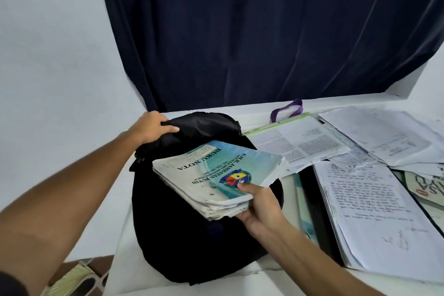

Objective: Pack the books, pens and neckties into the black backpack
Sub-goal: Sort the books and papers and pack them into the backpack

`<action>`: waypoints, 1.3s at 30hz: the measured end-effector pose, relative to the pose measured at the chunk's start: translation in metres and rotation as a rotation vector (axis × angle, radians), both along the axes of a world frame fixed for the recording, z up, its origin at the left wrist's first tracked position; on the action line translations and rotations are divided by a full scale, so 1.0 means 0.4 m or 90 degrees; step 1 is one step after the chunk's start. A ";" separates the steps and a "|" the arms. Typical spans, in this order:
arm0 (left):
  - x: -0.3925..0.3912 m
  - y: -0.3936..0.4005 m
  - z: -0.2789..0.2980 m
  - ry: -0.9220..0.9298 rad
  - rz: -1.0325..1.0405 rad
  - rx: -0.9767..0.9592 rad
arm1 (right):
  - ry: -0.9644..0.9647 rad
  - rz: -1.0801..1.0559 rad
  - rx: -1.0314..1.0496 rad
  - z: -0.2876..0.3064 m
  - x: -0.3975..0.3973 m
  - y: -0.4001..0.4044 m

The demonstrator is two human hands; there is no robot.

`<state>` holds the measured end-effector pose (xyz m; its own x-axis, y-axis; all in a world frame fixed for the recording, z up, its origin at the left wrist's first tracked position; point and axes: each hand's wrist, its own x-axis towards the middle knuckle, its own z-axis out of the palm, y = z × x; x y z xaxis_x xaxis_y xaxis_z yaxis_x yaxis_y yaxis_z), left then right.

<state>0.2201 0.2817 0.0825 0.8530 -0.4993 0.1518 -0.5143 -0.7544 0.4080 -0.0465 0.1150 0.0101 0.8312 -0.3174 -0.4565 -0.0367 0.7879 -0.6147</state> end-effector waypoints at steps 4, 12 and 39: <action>-0.003 0.001 0.027 0.017 -0.012 0.003 | 0.014 -0.067 0.017 0.012 0.067 0.059; -0.019 0.004 0.050 0.048 -0.048 0.010 | 0.023 -0.132 0.065 0.011 0.171 0.123; -0.052 -0.121 0.009 -0.017 0.015 0.133 | 0.025 0.221 0.020 0.096 0.030 -0.098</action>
